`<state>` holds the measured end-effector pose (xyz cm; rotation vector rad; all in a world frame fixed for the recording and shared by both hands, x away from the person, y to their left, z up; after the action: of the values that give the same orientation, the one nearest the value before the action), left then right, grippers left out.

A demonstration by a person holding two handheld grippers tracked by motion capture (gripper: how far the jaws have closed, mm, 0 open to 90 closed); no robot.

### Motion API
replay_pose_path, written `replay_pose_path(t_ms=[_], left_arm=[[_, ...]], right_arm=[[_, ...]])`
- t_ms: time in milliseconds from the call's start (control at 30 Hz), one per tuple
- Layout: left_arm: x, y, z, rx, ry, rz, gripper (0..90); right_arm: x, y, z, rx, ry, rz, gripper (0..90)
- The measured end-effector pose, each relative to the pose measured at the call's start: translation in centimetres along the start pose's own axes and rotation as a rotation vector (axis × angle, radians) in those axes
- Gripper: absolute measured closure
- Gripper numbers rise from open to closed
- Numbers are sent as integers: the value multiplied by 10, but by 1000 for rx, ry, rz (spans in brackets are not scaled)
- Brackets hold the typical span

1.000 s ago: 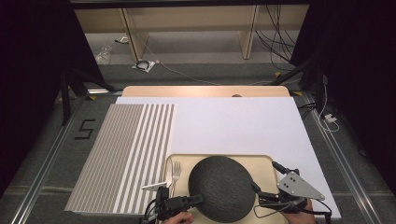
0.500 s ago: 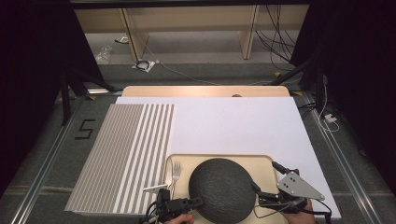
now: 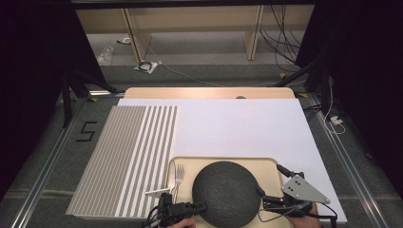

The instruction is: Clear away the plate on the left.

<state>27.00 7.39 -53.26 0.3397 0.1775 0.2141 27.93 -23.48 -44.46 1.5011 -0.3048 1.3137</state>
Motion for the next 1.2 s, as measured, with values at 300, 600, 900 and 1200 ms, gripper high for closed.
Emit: replay_pose_path(t_ms=[300,600,900,1200], left_arm=[[-1,3,8,21,-32,-4,548],[-2,4,11,22,-42,-8,487],[-1,5,15,41,-80,-7,423],[5,11,20,108,-184,22,390]], right_arm=[[0,0,0,-1,-1,0,133],[0,0,0,-1,-1,1,133],[0,0,0,0,-1,0,133],[0,0,-1,2,0,1,133]])
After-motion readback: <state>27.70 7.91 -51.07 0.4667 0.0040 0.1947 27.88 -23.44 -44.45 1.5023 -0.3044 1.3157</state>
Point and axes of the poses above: each handheld gripper's, and its own axes: y roughly backward along the jaws, x roughly out of its top, z roughly to its right, the point moved 3 cm from there along -y, roughly forward along the jaws, and after that the axes turned 10 degrees about -z, right-handed, at the moved point
